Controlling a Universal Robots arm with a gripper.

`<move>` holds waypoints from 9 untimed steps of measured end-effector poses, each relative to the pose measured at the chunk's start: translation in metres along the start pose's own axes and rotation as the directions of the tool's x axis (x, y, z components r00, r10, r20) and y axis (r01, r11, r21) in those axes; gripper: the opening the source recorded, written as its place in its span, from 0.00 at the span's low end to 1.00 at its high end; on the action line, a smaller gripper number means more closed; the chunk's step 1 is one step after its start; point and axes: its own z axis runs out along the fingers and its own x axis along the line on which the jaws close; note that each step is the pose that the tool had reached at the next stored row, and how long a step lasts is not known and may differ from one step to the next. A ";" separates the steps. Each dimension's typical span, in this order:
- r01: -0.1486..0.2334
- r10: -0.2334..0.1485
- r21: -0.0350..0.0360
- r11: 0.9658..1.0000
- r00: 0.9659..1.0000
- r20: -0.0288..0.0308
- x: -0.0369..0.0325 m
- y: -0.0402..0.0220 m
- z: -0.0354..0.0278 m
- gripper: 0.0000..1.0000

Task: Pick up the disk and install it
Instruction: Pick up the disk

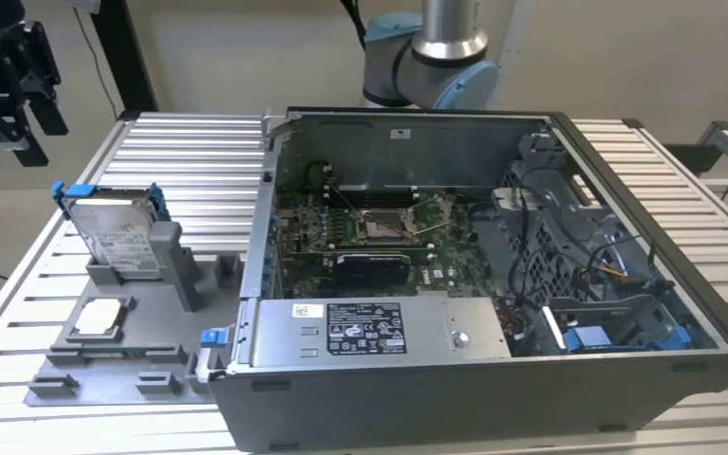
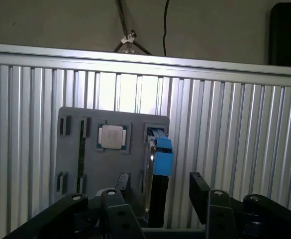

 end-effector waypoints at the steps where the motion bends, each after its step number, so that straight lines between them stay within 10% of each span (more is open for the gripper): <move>1: 0.000 0.000 0.000 1.000 1.000 0.000 0.0000 0.0000 0.0000 1.00; 9: -0.002 0.002 0.000 1.000 1.000 0.000 -0.0002 0.0000 0.0045 1.00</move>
